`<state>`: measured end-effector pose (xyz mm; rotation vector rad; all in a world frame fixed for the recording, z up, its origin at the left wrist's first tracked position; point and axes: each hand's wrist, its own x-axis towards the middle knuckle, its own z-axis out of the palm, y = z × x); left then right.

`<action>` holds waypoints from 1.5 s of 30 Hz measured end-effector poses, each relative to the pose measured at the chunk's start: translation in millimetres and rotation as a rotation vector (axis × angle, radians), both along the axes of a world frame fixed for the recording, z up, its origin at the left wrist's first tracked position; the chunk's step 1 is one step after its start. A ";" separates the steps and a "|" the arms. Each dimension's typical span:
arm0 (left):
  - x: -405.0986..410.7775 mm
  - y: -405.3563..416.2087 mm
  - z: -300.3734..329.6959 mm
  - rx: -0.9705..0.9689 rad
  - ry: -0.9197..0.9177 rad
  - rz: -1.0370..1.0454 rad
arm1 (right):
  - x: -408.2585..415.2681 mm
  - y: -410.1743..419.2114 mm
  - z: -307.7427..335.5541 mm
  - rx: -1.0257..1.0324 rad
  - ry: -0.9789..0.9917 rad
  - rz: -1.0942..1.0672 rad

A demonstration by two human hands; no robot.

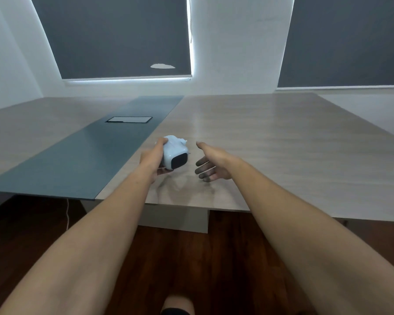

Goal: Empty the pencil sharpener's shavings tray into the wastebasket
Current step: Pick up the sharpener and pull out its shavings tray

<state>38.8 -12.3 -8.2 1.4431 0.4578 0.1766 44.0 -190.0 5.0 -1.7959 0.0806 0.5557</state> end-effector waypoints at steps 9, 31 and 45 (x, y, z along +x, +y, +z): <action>-9.9 -34.1 9.2 0.016 0.004 -0.216 | -14.2 -17.5 0.4 0.227 0.034 -0.025; -11.9 -68.7 13.5 0.196 -0.135 -0.316 | -13.0 -125.5 -19.4 0.645 -0.088 -0.456; -3.8 -101.8 -22.4 0.404 -0.143 -0.154 | -22.3 -173.0 -36.2 0.565 -0.149 -0.502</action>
